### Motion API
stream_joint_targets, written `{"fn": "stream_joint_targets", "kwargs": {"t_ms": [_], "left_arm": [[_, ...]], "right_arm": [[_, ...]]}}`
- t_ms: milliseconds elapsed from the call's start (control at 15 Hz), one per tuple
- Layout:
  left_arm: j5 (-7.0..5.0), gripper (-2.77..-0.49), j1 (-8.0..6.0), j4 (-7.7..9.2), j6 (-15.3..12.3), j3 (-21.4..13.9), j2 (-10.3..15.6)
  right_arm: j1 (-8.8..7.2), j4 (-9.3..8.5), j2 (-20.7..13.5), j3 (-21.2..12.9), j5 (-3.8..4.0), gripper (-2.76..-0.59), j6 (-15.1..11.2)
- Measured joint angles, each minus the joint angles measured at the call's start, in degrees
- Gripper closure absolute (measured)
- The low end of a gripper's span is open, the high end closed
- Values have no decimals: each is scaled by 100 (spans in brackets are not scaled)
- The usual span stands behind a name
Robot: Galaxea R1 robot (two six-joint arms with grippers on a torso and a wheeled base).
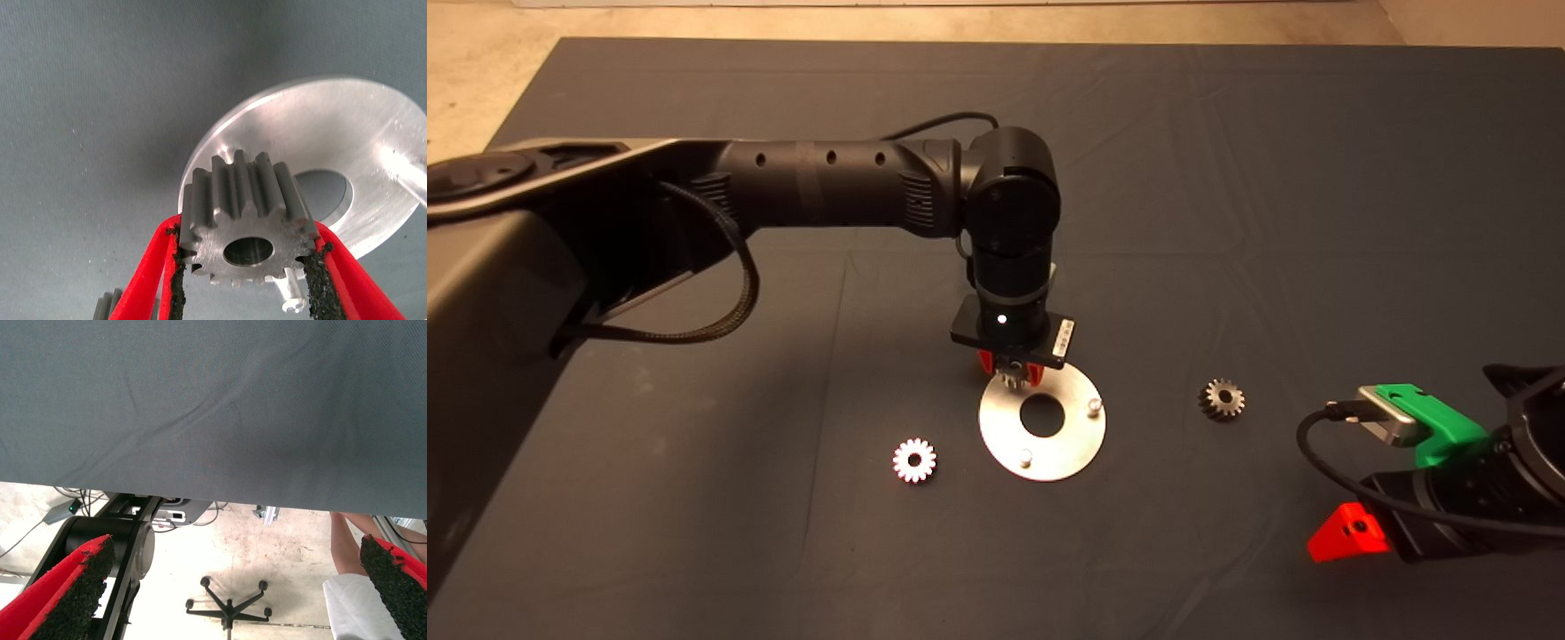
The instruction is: Install three planetary gears onto the carrier pins
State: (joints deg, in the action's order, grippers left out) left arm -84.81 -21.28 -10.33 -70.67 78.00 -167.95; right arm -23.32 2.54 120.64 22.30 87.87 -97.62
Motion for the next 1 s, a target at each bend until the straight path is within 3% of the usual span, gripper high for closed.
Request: {"fn": "stream_joint_targets", "kwargs": {"t_ms": [400, 800, 867, 1000], "left_arm": [[27, -106, -1, 0, 3, 21, 0], [33, -131, -16, 0, 0, -135, 4], [35, -134, -63, 27, 0, -264, 17], [30, -146, -331, 339, -24, -497, 102]], "right_arm": [[0, 0, 1, 0, 0, -273, -1], [0, 0, 0, 0, 0, -273, 0], [0, 0, 0, 0, -2, -273, 0], [0, 0, 0, 0, 0, -273, -1]]}}
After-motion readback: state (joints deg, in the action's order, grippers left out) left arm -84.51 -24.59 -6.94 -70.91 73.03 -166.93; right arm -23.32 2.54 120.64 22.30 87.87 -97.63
